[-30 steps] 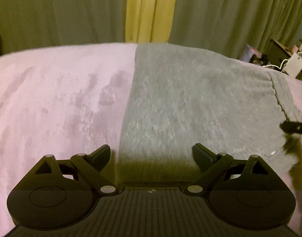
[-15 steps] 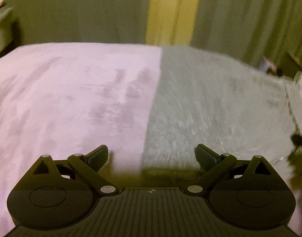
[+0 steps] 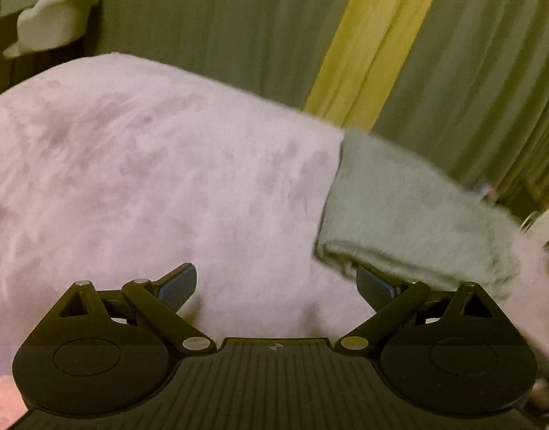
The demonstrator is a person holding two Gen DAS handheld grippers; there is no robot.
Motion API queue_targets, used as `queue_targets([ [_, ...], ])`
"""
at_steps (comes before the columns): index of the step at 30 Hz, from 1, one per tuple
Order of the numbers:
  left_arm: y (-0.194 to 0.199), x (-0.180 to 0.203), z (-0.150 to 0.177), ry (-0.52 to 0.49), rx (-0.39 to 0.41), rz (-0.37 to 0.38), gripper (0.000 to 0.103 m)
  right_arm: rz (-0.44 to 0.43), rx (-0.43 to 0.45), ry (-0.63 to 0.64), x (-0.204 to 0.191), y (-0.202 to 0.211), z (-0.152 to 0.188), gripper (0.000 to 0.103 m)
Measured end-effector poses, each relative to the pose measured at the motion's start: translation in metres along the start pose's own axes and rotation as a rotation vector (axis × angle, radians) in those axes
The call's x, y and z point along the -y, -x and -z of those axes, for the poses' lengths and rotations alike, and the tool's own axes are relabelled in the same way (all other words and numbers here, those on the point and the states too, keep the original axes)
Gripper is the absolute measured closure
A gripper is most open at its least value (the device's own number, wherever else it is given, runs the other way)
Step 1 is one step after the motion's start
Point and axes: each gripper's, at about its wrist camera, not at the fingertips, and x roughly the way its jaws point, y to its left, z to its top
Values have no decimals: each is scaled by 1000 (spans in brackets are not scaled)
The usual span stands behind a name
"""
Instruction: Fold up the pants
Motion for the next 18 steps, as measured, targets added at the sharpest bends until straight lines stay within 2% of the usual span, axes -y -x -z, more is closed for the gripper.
queue_targets([
  [3,18,-16,-8,63,77,17,4,33,28,61,-17,-5,1,46],
  [7,27,-28,-18,124,116,50,4,121,-35,44,-21,-23,3,63],
  [14,34,-28,-18,93,142,41,4,101,-46,23,-26,-30,8,73],
  [18,34,-29,-18,109,141,54,4,92,-35,12,-29,-26,-2,74],
])
